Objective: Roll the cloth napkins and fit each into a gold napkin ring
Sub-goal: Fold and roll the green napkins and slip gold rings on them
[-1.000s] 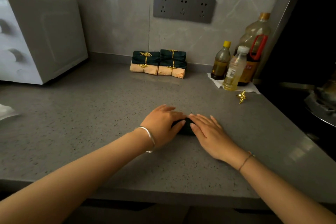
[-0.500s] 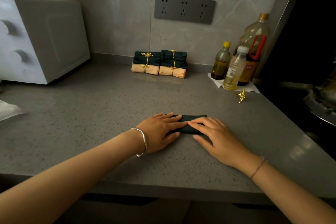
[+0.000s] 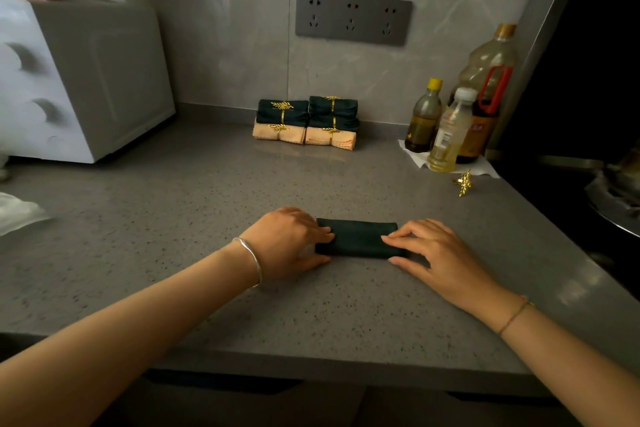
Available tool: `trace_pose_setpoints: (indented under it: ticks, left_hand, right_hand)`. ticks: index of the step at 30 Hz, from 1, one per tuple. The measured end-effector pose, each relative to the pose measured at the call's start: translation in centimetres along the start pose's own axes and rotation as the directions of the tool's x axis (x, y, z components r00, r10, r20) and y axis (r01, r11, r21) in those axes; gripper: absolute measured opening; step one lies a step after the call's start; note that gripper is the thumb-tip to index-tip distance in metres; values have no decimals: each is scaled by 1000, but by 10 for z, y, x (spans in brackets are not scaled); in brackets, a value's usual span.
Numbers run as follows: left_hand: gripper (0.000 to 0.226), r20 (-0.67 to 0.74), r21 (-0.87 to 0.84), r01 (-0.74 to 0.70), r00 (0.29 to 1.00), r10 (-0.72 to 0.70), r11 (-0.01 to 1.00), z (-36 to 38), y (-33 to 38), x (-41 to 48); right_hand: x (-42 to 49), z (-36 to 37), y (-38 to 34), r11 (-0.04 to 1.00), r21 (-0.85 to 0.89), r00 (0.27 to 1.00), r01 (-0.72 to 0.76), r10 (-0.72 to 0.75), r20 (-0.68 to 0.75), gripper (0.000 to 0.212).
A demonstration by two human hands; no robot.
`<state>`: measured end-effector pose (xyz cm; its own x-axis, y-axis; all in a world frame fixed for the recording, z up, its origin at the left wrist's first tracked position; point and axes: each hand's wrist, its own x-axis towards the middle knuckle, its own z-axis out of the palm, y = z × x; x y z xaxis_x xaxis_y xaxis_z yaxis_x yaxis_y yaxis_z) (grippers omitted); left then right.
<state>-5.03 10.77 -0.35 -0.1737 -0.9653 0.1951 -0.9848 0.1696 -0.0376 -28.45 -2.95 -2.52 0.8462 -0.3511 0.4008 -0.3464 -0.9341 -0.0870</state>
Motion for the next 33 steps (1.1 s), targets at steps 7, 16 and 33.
trace_pose_setpoints:
  ticks: [7, 16, 33]
  left_hand:
    - [40, -82, 66, -18, 996, 23, 998, 3, 4, 9]
    - [31, -160, -266, 66, 981, -112, 962, 8, -9, 10]
    - [18, 134, -568, 344, 935, -328, 748, 2, -25, 39]
  right_hand:
    - [2, -3, 5, 994, -87, 998, 69, -69, 2, 44]
    - [11, -2, 13, 948, 291, 990, -129, 142, -22, 18]
    - [49, -10, 20, 708, 405, 806, -578, 418, 420, 35]
